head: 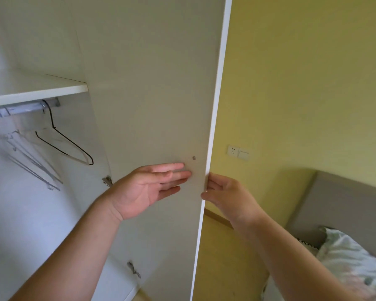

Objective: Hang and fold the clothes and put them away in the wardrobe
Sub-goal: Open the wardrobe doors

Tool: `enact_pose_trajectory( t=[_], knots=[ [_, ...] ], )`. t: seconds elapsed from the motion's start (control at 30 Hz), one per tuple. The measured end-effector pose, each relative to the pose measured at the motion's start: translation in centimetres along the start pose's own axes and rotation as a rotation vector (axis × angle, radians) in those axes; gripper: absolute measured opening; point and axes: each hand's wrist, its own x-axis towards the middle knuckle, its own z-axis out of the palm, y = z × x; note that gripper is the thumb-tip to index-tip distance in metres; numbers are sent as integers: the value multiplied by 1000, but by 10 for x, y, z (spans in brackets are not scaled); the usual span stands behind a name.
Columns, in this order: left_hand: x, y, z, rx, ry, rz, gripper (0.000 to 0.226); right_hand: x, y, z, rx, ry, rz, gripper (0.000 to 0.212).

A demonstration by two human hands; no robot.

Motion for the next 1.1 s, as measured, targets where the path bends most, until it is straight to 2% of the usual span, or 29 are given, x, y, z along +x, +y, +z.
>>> enact_pose_trajectory(
  t=[0.1,0.2,0.27,0.33,0.53,0.73,0.83,0.97,1.1],
  knots=[
    [-2,-7,6,-46,38,27,58,-4,1,3,-57,90,36,44],
    [-7,-12,12,-37,91,48,57,-10,-3,9,52,318,116,51],
    [-13,-13,17,1,153,71,51,-16,-6,13,152,440,120,34],
    [-23,-13,20,46,230,96,47,-22,-7,20,188,463,111,18],
    [-85,-20,5,160,528,106,24,-36,-18,82,229,220,76,23],
    [-189,-24,-36,216,734,78,20,-43,-33,176,197,-46,88,22],
    [-236,-18,-65,263,926,75,17,-47,-38,220,134,-148,78,22],
    [-289,-4,-119,371,1208,100,13,-40,-43,277,53,-245,69,17],
    [-327,15,-178,606,1395,74,15,-25,-53,339,65,-287,105,17]
  ],
)
